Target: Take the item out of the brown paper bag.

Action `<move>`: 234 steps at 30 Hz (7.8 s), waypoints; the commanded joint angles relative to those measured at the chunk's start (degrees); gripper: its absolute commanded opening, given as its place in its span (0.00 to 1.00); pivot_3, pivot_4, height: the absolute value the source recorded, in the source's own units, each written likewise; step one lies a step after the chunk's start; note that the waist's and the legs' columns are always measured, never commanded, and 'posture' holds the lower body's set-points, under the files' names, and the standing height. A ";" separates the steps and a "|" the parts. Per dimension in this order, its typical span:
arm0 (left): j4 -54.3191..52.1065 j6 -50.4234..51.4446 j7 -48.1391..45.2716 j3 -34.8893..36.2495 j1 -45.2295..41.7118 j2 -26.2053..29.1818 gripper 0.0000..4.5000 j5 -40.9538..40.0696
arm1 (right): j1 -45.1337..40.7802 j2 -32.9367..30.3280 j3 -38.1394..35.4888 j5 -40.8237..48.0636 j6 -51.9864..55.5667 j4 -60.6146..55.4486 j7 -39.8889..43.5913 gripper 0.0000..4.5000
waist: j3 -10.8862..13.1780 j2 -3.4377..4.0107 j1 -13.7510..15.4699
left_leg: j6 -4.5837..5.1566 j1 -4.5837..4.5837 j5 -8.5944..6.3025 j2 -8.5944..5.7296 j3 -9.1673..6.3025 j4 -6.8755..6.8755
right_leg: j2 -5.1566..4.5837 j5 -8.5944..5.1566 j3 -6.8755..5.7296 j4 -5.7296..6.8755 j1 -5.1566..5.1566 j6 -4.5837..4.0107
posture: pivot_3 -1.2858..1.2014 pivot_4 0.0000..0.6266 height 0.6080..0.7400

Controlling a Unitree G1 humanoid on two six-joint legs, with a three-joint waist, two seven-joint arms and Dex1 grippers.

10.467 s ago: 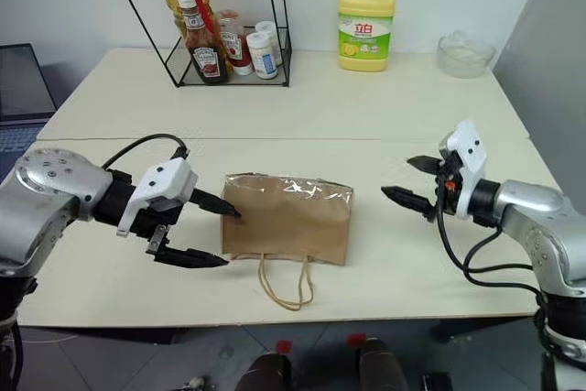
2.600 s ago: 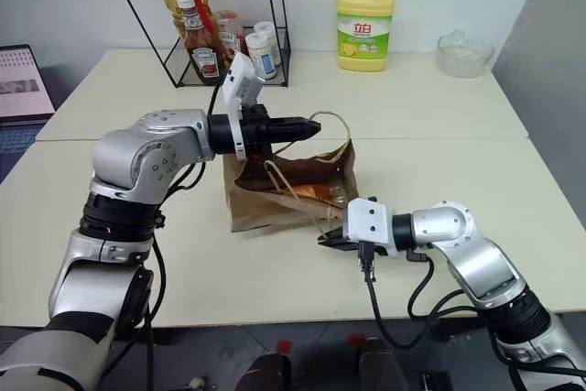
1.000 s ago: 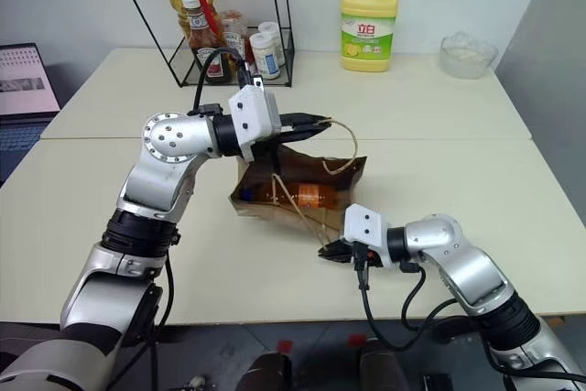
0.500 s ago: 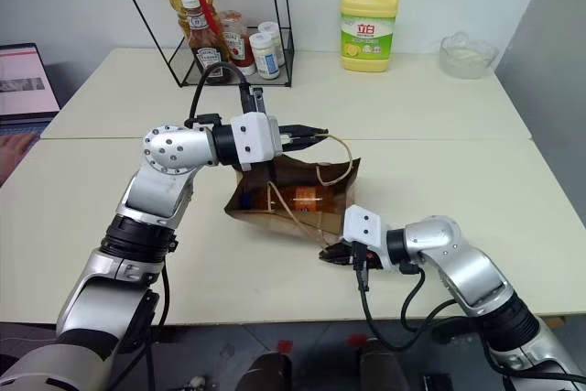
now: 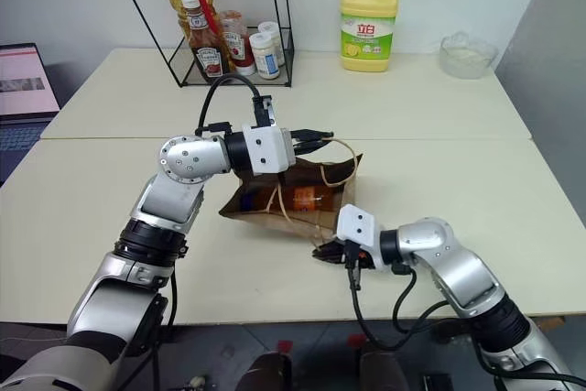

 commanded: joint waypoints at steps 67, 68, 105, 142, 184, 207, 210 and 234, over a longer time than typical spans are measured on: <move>-17.46 55.30 1.04 10.75 -5.58 0.15 0.00 -29.19 | -17.01 -1.86 -23.38 37.69 35.48 -9.76 -17.09 1.00 | 0.00 -0.01 -0.09 | 0.01 -0.11 0.00 -0.01 -0.03 0.02 | -0.02 0.00 -0.03 -0.01 -0.02 0.00 | 0.52 0.24 1.00; -17.46 55.60 1.31 10.98 -5.56 0.11 0.00 -29.37 | -16.81 -1.58 -22.27 36.95 34.77 -10.01 -17.17 1.00 | 0.00 -0.01 -0.09 | 0.01 -0.12 0.00 -0.01 -0.02 0.02 | -0.02 0.00 -0.03 -0.01 -0.02 0.00 | 0.52 0.24 1.00; -19.48 58.78 4.44 12.17 -4.24 0.05 0.00 -34.03 | -22.84 -0.86 16.76 -15.89 0.67 4.69 -12.03 1.00 | -0.02 0.01 -0.39 | 0.00 -0.09 0.01 -0.02 -0.03 0.02 | -0.03 0.00 -0.04 0.01 -0.08 0.00 | 0.52 0.24 1.00; -21.59 58.83 6.68 12.53 -2.43 -0.43 0.00 -33.80 | -24.66 13.88 11.90 -30.25 -5.57 32.13 -12.24 1.00 | -0.08 0.01 -0.43 | -0.03 0.04 0.03 0.00 -0.02 0.00 | -0.03 0.01 -0.04 0.06 -0.01 -0.01 | 0.52 0.24 1.00; -14.03 50.40 8.24 11.88 -2.07 -0.11 0.00 -25.97 | -7.14 -2.57 -17.04 -12.38 -33.71 -1.77 -8.65 0.72 | -0.06 -0.01 -0.19 | -0.03 -0.05 0.03 -0.01 0.03 -0.07 | -0.05 0.00 -0.02 -0.01 -0.08 -0.01 | 0.52 0.24 1.00; -18.51 52.45 10.56 11.89 1.69 -0.58 0.00 -26.17 | -3.19 -8.96 -21.27 -15.73 8.33 12.97 -15.53 0.72 | -0.05 0.05 -0.48 | -0.01 -0.01 0.02 -0.01 0.15 -0.07 | -0.04 0.00 0.07 0.01 -0.07 -0.01 | 0.52 0.24 1.00; -18.88 52.53 10.72 11.98 1.89 -0.43 0.00 -26.01 | -4.65 -9.18 -18.88 -16.16 9.20 16.14 -14.20 0.72 | -0.05 0.06 -0.44 | -0.01 -0.02 0.02 -0.01 0.15 -0.05 | -0.04 0.00 0.06 -0.01 -0.05 -0.01 | 0.52 0.24 1.00; -5.95 53.18 11.21 18.99 -1.16 -0.43 0.46 -29.72 | -3.55 -1.36 -33.58 -4.86 14.77 -3.09 -23.08 1.00 | -0.06 0.06 -0.18 | -0.02 -0.05 0.02 -0.02 0.09 -0.06 | -0.05 0.00 0.02 0.00 -0.03 0.00 | 0.52 0.24 1.00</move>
